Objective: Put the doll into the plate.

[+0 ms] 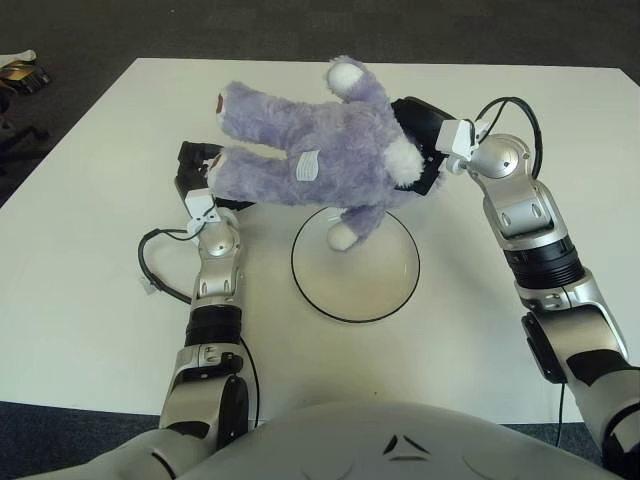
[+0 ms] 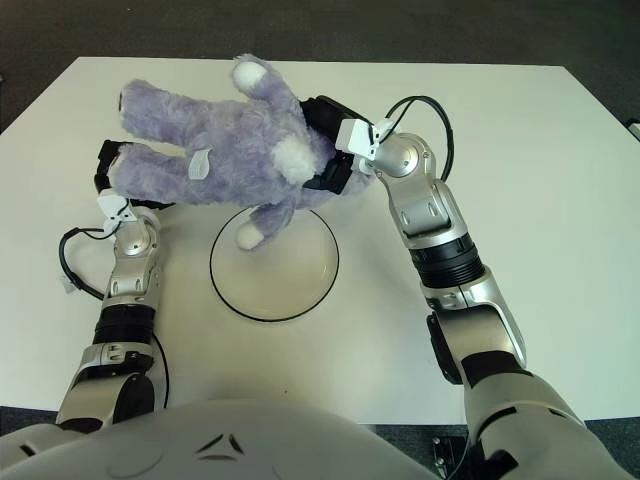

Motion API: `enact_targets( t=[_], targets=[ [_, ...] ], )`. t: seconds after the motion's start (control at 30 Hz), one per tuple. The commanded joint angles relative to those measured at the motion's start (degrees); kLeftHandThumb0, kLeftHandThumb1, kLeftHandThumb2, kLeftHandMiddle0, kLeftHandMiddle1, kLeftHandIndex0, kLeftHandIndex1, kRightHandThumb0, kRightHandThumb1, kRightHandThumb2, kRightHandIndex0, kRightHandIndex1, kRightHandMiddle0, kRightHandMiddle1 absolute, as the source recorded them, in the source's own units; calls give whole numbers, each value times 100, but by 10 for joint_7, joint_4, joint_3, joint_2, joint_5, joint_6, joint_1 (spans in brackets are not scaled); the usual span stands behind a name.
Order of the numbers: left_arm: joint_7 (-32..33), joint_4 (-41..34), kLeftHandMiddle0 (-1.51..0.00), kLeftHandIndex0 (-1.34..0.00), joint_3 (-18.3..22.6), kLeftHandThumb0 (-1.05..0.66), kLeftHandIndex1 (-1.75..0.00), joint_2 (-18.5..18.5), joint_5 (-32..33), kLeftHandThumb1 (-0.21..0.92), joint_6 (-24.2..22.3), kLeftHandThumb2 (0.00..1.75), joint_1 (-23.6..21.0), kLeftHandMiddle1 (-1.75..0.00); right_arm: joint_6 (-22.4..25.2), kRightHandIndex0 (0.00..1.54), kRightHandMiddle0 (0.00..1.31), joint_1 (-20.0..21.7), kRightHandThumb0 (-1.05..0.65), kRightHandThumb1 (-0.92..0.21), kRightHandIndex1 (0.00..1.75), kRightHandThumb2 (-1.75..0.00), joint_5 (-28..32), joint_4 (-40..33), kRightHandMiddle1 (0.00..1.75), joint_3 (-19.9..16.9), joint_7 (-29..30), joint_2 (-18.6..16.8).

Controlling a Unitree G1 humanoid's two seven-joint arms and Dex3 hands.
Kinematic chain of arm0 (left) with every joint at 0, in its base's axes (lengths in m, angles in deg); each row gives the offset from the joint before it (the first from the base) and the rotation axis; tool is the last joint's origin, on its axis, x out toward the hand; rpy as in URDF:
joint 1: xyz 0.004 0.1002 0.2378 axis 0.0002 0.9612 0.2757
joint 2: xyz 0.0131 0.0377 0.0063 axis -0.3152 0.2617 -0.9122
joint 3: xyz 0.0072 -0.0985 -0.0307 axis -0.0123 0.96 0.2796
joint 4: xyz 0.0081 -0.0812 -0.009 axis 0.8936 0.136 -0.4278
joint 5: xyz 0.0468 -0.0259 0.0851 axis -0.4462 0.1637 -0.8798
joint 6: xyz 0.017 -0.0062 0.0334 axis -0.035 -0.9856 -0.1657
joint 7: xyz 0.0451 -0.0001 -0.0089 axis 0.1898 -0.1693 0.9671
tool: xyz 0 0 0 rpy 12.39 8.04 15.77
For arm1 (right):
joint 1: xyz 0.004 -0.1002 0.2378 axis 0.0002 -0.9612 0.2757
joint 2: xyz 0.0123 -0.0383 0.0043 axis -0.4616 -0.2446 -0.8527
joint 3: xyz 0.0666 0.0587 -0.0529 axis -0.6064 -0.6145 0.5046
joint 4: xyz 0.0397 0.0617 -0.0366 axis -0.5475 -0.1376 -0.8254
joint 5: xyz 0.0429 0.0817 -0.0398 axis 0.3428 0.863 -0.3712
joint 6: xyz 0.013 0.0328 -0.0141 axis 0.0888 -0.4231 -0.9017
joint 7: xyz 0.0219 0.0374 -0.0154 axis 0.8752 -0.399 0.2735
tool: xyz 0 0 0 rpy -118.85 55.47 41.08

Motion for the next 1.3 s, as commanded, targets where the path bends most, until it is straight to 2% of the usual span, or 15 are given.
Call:
enact_targets(
  t=[0.0, 0.6, 1.07, 1.17, 1.2, 1.27],
  targets=[
    [-2, 11, -63, -62, 2, -1, -175, -2, -4, 14, 7, 153, 31, -175, -20, 80, 106, -5, 57, -9, 175, -159, -4, -2, 175, 2, 3, 7],
    [-5, 2, -62, -61, 3, -1, -175, -3, -1, 16, -3, 151, 33, -175, -27, 83, 105, 4, 59, -6, 175, -163, 15, 10, 175, -1, -29, 10],
    [-8, -8, -62, -60, 4, -1, -175, -4, -2, 16, -16, 151, 37, -175, -33, 77, 71, 14, 55, -11, 175, -156, -17, 9, 175, 14, -36, 27],
    [-10, -9, -62, -60, 4, -1, -175, -5, 0, 16, -17, 151, 37, -175, -34, 82, 69, 15, 23, -4, 175, -162, -21, 9, 170, 15, -33, 27],
    [-10, -9, -62, -60, 4, -1, -175, -5, 1, 16, -16, 151, 38, -175, -33, 80, 66, 15, 14, -5, 175, -161, -22, 9, 169, 15, -33, 27],
    [-11, -9, -62, -61, 5, -1, -175, -5, 1, 16, -15, 151, 38, -175, -33, 78, 64, 15, 7, -6, 175, -159, -22, 9, 169, 14, -34, 28]
  ],
)
